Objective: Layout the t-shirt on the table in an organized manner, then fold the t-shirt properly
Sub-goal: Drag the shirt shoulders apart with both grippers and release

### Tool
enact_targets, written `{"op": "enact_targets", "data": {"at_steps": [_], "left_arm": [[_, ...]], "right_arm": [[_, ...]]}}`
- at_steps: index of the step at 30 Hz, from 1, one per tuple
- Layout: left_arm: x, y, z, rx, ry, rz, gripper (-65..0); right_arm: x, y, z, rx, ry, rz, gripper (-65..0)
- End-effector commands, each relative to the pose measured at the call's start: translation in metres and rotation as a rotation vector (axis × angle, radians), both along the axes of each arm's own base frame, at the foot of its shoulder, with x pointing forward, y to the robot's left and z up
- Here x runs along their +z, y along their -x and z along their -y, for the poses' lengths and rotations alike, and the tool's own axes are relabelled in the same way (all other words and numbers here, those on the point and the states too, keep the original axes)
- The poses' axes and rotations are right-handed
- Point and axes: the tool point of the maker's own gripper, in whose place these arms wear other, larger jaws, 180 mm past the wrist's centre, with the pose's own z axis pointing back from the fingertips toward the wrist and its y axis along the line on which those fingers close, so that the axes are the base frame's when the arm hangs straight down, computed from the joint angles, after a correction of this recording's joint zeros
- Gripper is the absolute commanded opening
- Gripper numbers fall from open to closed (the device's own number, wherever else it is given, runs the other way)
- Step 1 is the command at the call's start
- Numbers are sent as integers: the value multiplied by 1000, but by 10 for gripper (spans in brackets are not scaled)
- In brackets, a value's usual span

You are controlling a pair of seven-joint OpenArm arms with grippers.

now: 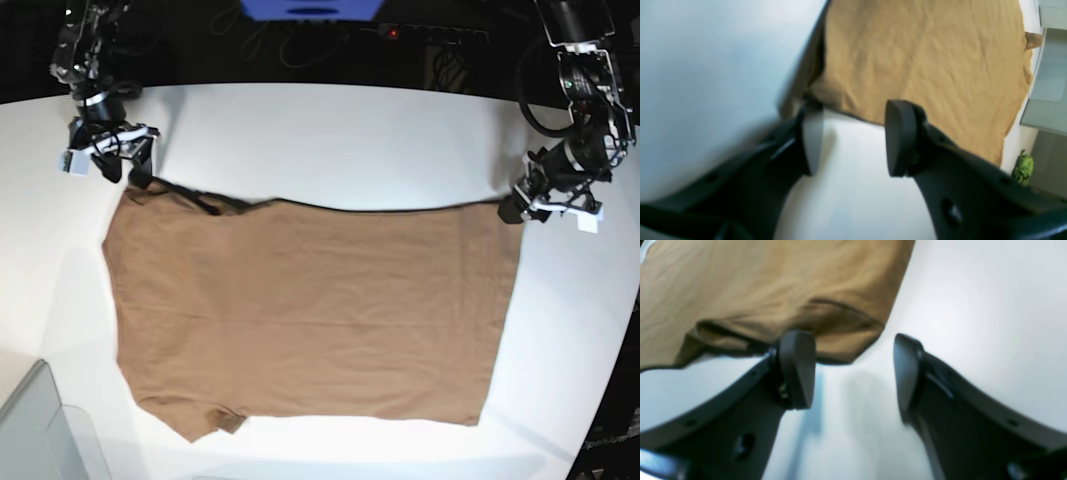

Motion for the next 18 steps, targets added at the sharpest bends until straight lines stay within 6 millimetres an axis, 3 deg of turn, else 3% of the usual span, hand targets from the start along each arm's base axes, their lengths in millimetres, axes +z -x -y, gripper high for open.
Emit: {"op": "enact_targets", "data": {"at_steps": [1,4,10,13,15,18], "left_arm": [[11,-7,-4,7,10,32,-357],[11,-7,-4,7,11,31,-357],[11,-8,-4,7,11,32,-356],[11,-8,-4,7,11,32,-356],[11,-8,-4,7,11,32,-357],[11,-8,-4,7,11,32,-358]], "right_arm": [[-1,-1,2,10,13,-16,-275],[-3,-5,-4,23,4,-15,-274],[-9,-11,-43,128,-28,-24,-277],[-8,-13,-48,141,-33,-19,-285],[-4,-18,-49,146,-31,-5,-334],[-2,-20,-47,143,-26,0,-525]]}}
